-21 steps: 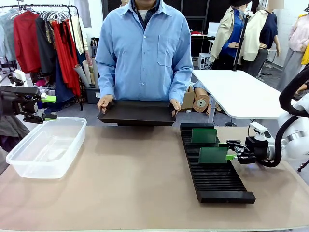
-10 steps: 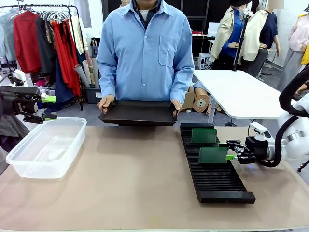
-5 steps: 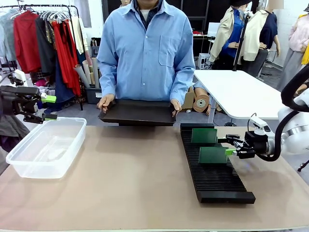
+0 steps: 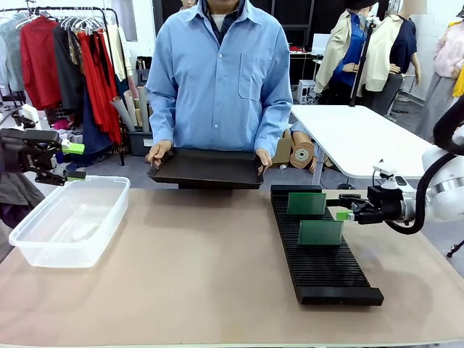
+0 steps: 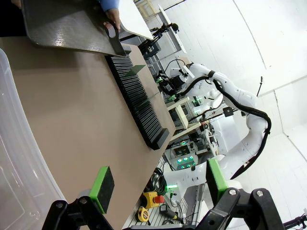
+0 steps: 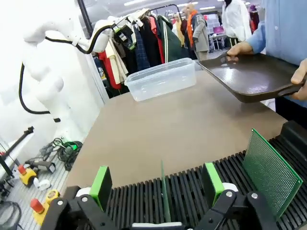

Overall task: Sort PCBs into racks and boxes based on the side picked up.
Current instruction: If the short side of the Blank PCB is picked up, insert it into the PCB Rack ; if the long side is picked up, place it in the Organizing box.

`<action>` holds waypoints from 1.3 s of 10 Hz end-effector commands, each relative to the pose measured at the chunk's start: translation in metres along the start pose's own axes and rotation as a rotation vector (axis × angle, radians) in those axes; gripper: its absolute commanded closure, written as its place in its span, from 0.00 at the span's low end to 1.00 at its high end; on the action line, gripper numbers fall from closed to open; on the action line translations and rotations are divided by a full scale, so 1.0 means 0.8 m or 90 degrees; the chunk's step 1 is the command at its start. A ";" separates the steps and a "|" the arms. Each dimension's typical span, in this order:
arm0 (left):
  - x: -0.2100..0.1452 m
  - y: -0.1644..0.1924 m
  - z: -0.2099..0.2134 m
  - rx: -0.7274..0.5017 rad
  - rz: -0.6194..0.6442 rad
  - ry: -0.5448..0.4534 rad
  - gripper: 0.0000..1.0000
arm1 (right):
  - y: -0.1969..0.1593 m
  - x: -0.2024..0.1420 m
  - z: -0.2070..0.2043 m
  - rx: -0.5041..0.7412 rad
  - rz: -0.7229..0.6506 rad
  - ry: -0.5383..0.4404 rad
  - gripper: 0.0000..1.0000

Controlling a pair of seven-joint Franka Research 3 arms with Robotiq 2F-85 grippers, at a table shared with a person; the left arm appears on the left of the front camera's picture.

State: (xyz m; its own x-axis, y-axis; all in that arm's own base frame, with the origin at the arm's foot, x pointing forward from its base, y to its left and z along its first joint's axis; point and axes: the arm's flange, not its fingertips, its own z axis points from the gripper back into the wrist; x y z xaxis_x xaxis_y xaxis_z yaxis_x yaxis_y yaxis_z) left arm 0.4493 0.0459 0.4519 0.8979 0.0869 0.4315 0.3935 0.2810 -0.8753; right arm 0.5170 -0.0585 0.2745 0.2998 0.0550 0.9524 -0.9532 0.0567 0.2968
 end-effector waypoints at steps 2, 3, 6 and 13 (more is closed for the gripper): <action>0.000 -0.001 0.001 0.000 0.000 -0.001 0.00 | 0.026 0.025 -0.015 0.012 -0.114 -0.027 0.00; 0.000 -0.001 0.001 0.000 0.000 -0.001 0.00 | 0.034 0.031 -0.016 0.014 -0.153 -0.024 0.00; 0.000 -0.001 0.001 0.000 0.000 -0.001 0.00 | 0.056 0.046 -0.019 -0.003 -0.262 -0.024 0.00; 0.000 -0.001 0.001 0.000 0.000 -0.001 0.00 | 0.117 0.107 -0.022 -0.090 -0.496 -0.031 0.00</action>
State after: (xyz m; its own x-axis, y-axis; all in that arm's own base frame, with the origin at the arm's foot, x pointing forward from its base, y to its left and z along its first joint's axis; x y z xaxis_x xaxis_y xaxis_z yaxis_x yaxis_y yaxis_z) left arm 0.4493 0.0459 0.4519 0.8979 0.0869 0.4315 0.3935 0.2810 -0.8753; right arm 0.4604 -0.0414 0.3673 0.8482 -0.0804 0.5235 -0.5057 0.1707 0.8456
